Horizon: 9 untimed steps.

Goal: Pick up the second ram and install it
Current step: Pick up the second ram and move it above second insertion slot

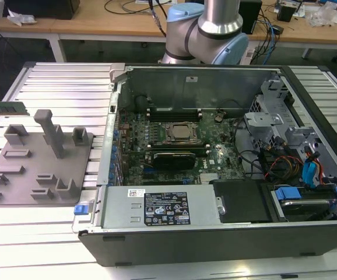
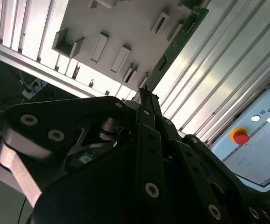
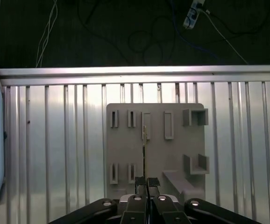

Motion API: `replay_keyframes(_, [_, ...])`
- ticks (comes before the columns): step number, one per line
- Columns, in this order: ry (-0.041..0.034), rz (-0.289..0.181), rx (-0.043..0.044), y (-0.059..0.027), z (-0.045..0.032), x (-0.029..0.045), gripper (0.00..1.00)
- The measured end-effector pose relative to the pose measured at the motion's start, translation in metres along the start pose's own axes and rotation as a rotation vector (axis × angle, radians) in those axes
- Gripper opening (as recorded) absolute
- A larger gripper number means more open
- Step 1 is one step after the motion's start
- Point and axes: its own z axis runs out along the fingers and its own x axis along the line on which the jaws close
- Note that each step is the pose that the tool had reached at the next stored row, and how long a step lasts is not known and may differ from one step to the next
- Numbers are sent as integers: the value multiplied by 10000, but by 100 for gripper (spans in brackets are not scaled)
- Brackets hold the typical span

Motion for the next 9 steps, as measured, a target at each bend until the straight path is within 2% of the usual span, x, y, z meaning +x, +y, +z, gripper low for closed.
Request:
replay_keyframes(2, [0, 1, 0, -32, -2, -1, 9])
replay_keyframes(6, [0, 1, -1, -185, -12, -5, 9])
replay_keyframes(9, [0, 1, 0, -245, -16, -7, 9])
